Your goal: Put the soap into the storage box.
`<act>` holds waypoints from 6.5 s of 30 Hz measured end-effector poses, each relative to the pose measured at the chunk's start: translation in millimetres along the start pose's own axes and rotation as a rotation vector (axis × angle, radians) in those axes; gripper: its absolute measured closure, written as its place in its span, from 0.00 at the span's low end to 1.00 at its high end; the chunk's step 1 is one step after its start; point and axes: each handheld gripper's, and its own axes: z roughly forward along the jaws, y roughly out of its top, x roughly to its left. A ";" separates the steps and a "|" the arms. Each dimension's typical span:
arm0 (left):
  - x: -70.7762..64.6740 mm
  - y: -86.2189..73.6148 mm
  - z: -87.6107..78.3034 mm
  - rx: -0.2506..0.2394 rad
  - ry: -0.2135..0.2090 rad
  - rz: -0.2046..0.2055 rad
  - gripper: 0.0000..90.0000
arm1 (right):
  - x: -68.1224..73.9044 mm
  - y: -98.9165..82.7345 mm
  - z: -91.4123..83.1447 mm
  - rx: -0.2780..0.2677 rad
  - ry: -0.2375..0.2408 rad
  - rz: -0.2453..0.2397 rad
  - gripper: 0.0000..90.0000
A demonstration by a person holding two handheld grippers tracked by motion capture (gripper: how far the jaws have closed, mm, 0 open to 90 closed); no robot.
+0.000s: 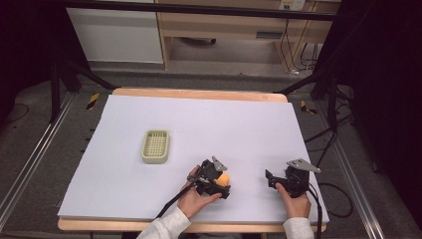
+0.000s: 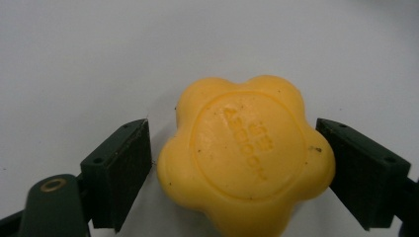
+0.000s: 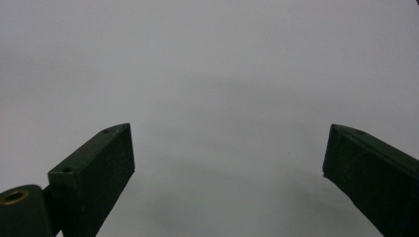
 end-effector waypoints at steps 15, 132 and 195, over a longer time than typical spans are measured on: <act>-4.4 -1.5 3.3 -0.009 0.035 -0.015 0.21 | 0.0 -0.4 0.6 0.003 -0.001 -0.002 0.07; 78.7 -15.5 -95.0 -0.138 0.087 -0.081 0.28 | -2.9 -0.9 -1.0 0.003 -0.010 0.007 0.07; 177.6 -30.5 -118.4 -0.167 0.234 -0.255 0.28 | -3.6 -1.8 -1.0 0.001 -0.020 0.007 0.07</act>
